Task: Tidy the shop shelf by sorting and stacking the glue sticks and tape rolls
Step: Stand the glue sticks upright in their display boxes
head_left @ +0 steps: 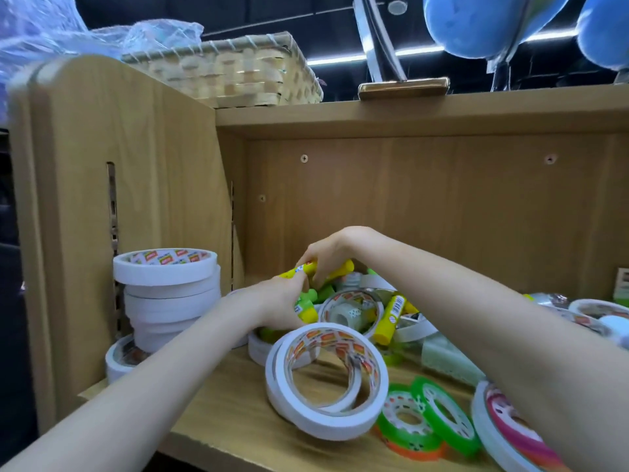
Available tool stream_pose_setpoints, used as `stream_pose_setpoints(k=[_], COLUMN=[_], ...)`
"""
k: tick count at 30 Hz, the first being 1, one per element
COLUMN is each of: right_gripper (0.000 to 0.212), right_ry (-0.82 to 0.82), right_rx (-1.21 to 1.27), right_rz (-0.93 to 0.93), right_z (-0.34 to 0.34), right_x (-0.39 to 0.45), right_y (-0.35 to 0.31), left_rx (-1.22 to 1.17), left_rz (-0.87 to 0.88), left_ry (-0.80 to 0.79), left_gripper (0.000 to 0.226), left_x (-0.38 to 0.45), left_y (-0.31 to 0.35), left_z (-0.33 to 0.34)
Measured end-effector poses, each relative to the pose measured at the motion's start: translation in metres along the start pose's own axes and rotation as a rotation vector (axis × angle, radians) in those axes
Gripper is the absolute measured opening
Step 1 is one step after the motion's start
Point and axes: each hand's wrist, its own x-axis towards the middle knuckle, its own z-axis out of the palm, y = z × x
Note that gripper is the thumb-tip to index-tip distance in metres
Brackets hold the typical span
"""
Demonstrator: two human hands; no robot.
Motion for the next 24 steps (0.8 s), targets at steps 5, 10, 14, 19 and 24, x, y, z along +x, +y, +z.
stream_pose_setpoints(k=[5,10,14,19,24], right_gripper=[0.017,0.019,0.015,0.017,0.016], right_ry=[0.107,0.484,0.570,0.668,0.694], right_rx=[0.007,0.084,0.473,0.657,0.682], right_rz=[-0.022,-0.045,-0.036,0.071,0.223], right_z=[0.007,0.010,0.001,-0.005,-0.001], right_x=[0.006,0.003,-0.029,-0.092,-0.202], right_y=[-0.004,0.007,0.030,0.059,0.099], left_rx=[0.092,0.129,0.054,-0.256,-0.283], left_rz=[-0.023,0.000,0.009,0.007,0.126], left_ry=[0.152,0.231,0.240,0.405,0.485], left_gripper=[0.059,0.040,0.053,0.039,0.035], left_x=[-0.010,-0.007,-0.006,-0.009,-0.005], left_y=[-0.005,-0.007,-0.007,0.002,0.057], left_z=[0.000,0.007,-0.001,-0.024,-0.062])
